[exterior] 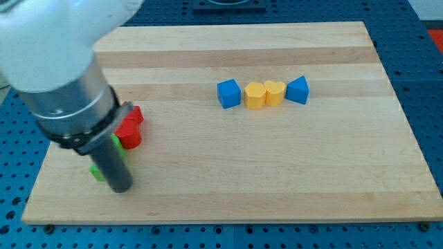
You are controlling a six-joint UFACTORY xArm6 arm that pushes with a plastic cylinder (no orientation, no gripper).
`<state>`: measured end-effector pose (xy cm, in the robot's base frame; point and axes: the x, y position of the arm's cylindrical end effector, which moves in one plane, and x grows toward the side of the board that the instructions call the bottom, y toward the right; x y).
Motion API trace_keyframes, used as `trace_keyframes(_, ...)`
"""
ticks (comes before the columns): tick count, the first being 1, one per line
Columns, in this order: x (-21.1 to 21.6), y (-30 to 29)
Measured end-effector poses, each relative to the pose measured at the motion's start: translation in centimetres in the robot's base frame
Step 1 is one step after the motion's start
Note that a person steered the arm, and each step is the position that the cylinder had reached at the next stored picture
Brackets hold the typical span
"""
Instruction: Separate the red blocks
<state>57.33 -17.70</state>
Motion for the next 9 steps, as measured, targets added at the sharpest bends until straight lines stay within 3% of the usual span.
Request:
trace_keyframes(1, 0.0, -1.8)
trace_keyframes(2, -0.2, 3.6)
trace_keyframes(3, -3.6, 6.7)
trace_keyframes(5, -9.8, 3.3)
trace_keyframes(7, -10.1, -1.0)
trace_keyframes(9, -10.0, -1.7)
